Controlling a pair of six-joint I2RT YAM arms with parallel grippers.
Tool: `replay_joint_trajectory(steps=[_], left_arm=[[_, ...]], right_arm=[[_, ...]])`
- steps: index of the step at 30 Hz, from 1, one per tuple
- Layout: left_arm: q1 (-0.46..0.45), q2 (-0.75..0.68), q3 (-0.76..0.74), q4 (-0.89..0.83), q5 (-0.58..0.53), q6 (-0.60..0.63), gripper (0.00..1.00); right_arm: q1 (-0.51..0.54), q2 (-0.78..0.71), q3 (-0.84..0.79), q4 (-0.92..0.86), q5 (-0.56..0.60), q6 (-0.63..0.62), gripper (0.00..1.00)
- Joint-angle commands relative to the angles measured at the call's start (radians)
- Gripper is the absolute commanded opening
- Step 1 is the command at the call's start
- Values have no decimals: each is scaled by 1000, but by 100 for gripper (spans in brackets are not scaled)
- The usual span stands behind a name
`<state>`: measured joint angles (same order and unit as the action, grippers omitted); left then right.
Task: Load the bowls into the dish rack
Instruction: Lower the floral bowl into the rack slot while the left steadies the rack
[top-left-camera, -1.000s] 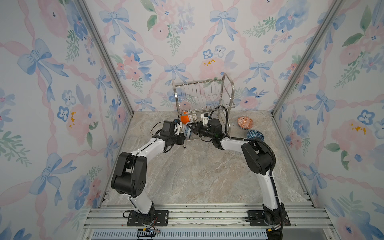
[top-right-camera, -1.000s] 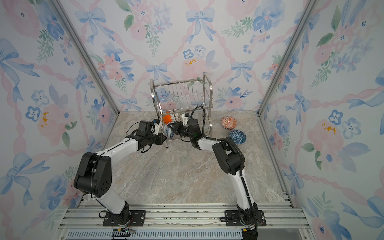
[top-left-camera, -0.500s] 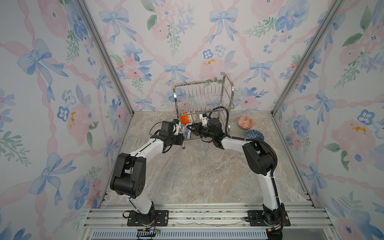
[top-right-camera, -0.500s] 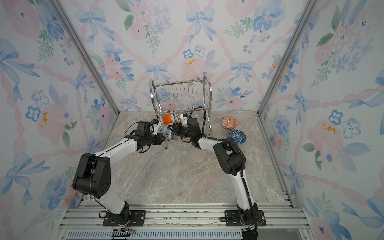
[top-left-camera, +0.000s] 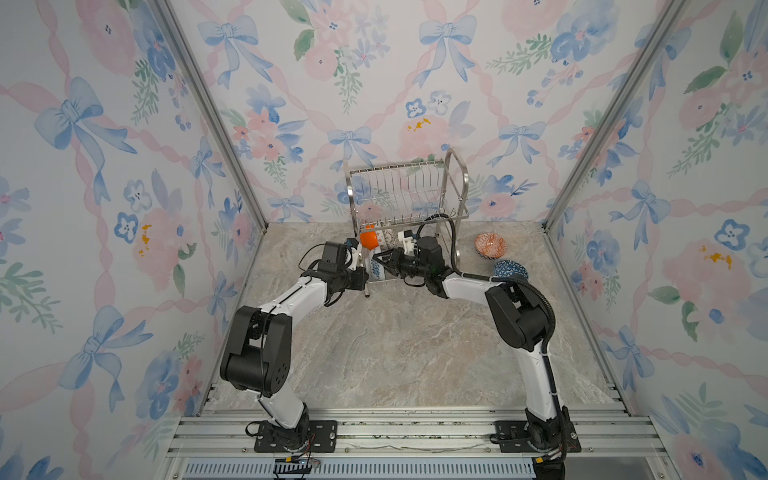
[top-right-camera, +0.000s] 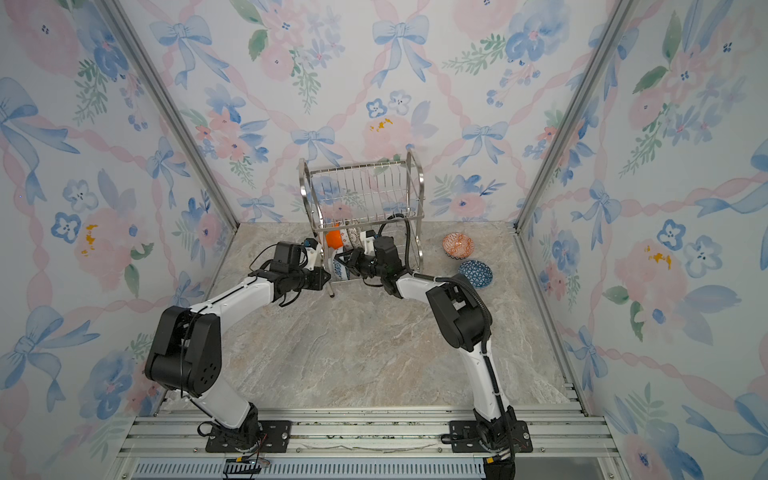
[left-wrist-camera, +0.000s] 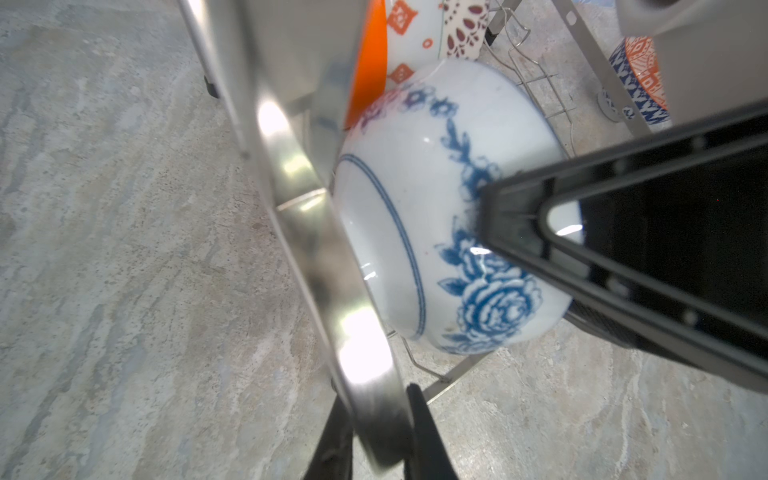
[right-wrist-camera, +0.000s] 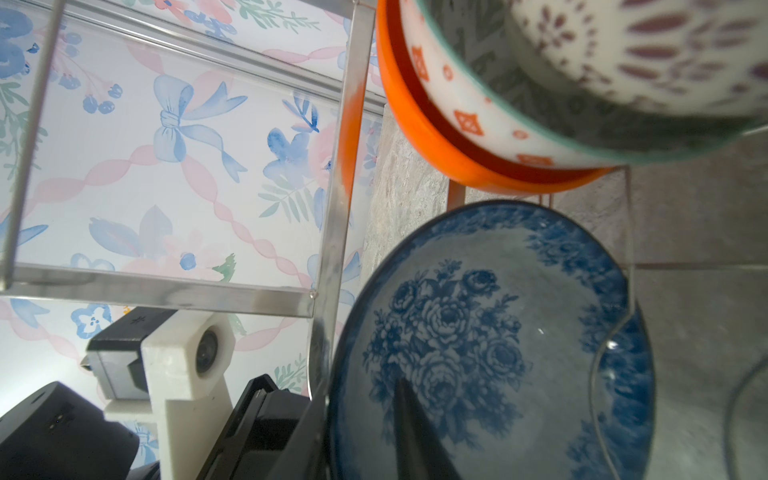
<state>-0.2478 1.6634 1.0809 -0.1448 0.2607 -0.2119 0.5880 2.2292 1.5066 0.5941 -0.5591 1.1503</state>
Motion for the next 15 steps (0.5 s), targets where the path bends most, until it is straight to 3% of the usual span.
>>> replay_joint_trajectory(steps=[1, 15], left_arm=[[11, -14, -30, -106, 76, -46, 0], [11, -12, -30, -105, 72, -46, 0]], right_arm=[[-11, -52, 12, -2, -13, -14, 29], [-19, -144, -66, 24, 27, -13, 34]])
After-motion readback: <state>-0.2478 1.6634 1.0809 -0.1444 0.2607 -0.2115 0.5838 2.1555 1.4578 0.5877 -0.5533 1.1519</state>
